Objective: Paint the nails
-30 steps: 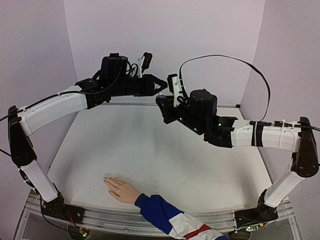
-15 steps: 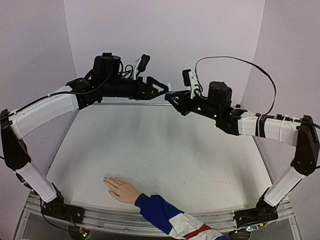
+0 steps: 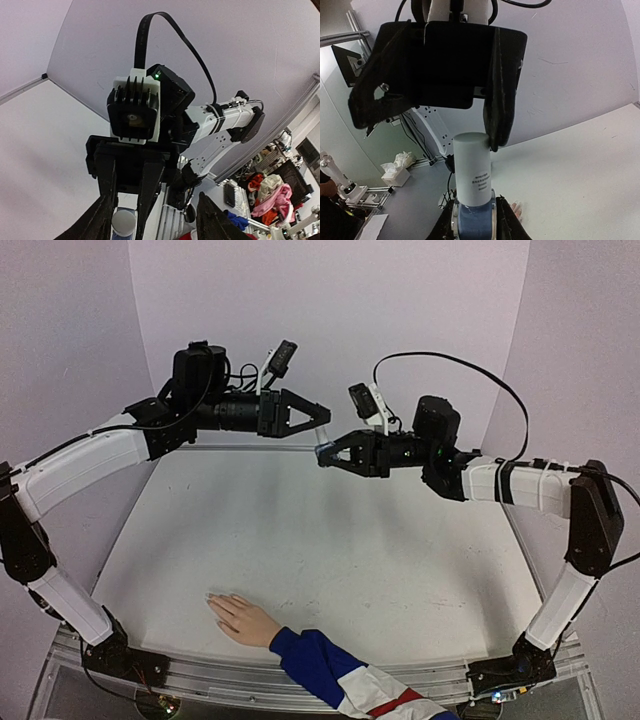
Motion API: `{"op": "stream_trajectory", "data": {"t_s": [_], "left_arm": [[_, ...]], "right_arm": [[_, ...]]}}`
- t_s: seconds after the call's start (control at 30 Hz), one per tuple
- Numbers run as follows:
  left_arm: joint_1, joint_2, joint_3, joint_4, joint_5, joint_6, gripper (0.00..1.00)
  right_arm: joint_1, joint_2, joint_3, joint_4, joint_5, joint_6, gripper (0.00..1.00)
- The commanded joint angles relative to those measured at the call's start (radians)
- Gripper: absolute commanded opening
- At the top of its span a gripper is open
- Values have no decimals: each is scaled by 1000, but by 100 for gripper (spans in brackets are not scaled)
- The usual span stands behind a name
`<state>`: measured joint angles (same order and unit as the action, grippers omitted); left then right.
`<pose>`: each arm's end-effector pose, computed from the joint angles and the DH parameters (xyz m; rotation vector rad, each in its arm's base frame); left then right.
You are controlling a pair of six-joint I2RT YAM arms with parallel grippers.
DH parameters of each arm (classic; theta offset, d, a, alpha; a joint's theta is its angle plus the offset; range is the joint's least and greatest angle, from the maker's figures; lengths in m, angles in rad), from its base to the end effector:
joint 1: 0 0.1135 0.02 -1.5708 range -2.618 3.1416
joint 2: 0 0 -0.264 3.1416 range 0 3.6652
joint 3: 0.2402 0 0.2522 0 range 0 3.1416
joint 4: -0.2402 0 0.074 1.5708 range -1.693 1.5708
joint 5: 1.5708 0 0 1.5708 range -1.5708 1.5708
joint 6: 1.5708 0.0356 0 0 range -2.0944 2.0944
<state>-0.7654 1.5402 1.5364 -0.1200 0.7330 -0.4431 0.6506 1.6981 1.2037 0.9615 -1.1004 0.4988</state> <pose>0.2408 -0.2644 0.4240 0.8948 1.6855 -1.4778 0.2816 0.2542 0.3525 -1.1761 1.0136 1.5374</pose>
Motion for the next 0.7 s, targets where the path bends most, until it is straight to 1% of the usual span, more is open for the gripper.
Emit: {"op": "stream_trajectory", "data": {"t_s": [0.0, 0.07, 0.17, 0.23, 0.33, 0.43, 0.5, 0.53, 0.57, 0.6, 0.63, 0.67], "left_arm": [[-21, 23, 63, 72, 92, 10, 50], [-27, 36, 69, 72, 103, 9, 45], [-33, 43, 66, 72, 112, 10, 42], [-36, 44, 62, 73, 103, 12, 38], [-40, 45, 58, 71, 73, 9, 22], [-40, 37, 48, 71, 25, 9, 12], [-41, 31, 38, 70, -18, 9, 6], [-43, 27, 29, 67, -46, 8, 3], [-44, 24, 24, 65, -72, 7, 1], [-46, 21, 20, 61, -103, 6, 0], [-48, 18, 16, 52, -134, 5, 0], [-50, 16, 11, 46, -167, 0, 0]], "right_arm": [[4, -2, 53, 144, -97, 76, 0], [5, -5, 49, 155, -91, 82, 0], [4, -16, 42, 162, -77, 84, 0], [4, -19, 39, 166, -71, 84, 0], [4, -23, 36, 166, -60, 83, 0], [4, -29, 25, 163, -29, 71, 0], [4, -42, 14, 141, 42, 46, 0], [4, -52, 11, 100, 76, 10, 0], [6, -66, 12, 46, 175, -41, 0], [11, -85, 19, -49, 308, -108, 0], [32, -106, 29, -167, 554, -190, 0], [76, -136, 39, -258, 916, -259, 0]]}}
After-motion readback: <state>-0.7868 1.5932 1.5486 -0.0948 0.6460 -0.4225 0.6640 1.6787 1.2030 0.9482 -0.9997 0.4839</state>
